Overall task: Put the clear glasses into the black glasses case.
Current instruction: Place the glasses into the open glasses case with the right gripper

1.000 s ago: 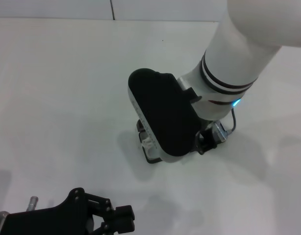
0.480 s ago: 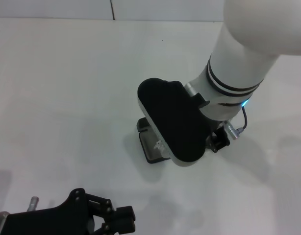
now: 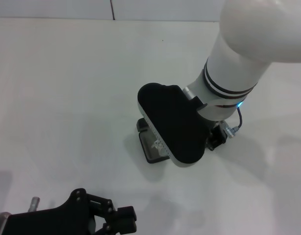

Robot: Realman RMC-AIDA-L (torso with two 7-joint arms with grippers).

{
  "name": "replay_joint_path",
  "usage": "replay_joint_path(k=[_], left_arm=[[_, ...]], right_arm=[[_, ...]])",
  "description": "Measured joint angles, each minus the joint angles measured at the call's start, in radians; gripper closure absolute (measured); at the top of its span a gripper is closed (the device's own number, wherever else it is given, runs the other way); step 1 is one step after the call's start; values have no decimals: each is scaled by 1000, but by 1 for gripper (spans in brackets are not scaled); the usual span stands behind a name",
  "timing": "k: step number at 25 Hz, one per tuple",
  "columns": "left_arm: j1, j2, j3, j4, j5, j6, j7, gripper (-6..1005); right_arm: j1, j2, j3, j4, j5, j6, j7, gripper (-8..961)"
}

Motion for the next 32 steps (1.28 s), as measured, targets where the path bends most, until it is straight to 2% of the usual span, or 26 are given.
replay_joint_path(k=[32], left_arm=[[3,-2,0,-3,0,-1,1,887]], right_arm=[[7,0,-23,66,5,52,-1,844]])
